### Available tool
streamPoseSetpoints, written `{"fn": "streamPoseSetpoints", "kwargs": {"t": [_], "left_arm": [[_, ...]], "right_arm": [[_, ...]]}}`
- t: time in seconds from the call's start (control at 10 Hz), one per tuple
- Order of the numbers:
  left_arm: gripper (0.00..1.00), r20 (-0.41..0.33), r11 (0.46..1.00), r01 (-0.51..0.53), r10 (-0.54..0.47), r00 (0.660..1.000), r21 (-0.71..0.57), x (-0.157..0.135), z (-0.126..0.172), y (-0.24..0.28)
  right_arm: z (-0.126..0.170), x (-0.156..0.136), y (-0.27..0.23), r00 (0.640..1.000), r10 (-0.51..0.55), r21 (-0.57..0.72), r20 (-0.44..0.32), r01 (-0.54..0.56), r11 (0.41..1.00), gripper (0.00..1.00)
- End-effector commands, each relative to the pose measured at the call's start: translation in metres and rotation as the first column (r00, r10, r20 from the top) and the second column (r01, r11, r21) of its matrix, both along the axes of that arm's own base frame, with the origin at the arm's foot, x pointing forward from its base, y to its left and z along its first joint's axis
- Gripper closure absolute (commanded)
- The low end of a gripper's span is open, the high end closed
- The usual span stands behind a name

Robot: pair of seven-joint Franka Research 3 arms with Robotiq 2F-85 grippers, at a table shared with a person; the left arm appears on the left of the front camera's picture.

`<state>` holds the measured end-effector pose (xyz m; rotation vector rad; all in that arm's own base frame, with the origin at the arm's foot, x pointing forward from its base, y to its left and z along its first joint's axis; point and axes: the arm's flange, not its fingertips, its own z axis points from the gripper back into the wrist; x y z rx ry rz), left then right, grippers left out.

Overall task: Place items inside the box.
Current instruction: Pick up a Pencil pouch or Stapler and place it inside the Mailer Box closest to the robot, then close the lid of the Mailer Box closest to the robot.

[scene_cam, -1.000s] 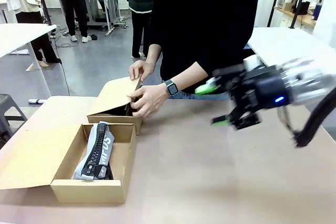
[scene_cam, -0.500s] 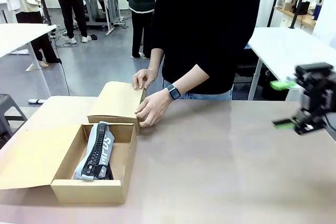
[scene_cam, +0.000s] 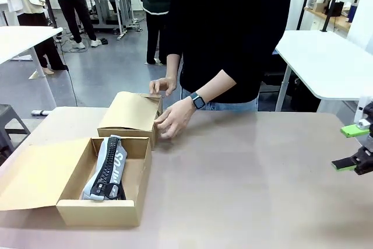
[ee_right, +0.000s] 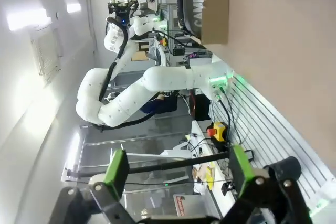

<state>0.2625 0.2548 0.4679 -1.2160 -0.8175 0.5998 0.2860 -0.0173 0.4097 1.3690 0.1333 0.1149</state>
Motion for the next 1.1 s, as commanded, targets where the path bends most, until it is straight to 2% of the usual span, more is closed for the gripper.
{"fn": "streamPoseSetpoints", "kwargs": {"t": [0.0,0.3,0.4,0.5,0.6,0.7,0.8,0.9,1.0], "left_arm": [[0.00,0.035,1.000,-0.001,0.002,0.999,-0.006,0.001,0.000,0.000],[0.00,0.035,1.000,-0.001,0.002,0.999,-0.006,0.001,0.000,0.000],[0.00,0.000,1.000,0.000,0.000,1.000,0.000,0.000,0.000,0.000],[0.00,0.193,0.982,0.182,-0.188,0.963,0.048,-0.005,0.014,-0.005],[0.00,0.433,0.903,0.248,-0.391,0.812,0.351,0.007,0.010,-0.019],[0.00,0.473,0.797,0.289,-0.561,0.680,0.530,0.013,0.000,-0.037],[0.00,0.419,0.625,0.266,-0.725,0.547,0.734,0.020,-0.013,-0.055],[0.00,0.309,0.456,0.217,-0.817,0.488,0.863,0.025,-0.024,-0.060],[0.00,0.207,0.303,0.166,-0.878,0.431,0.938,0.032,-0.038,-0.058]], "right_arm": [[0.014,-0.003,0.004,1.000,-0.004,0.033,-0.011,0.004,0.999,0.00],[0.014,-0.003,0.004,1.000,-0.004,0.033,-0.011,0.004,0.999,0.00],[0.014,-0.003,0.004,1.000,-0.004,0.033,-0.011,0.004,0.999,0.00],[0.014,-0.003,0.004,1.000,-0.004,0.033,-0.011,0.004,0.999,0.00],[0.014,-0.003,0.004,1.000,-0.004,0.033,-0.011,0.004,0.999,0.00],[0.014,-0.003,0.004,1.000,-0.004,0.033,-0.011,0.004,0.999,0.00],[0.014,-0.003,0.004,1.000,-0.004,0.033,-0.011,0.004,0.999,0.00],[0.014,-0.003,0.004,1.000,-0.004,0.033,-0.011,0.004,0.999,0.00],[0.014,-0.003,0.004,1.000,-0.004,0.033,-0.011,0.004,0.999,0.00]]}}
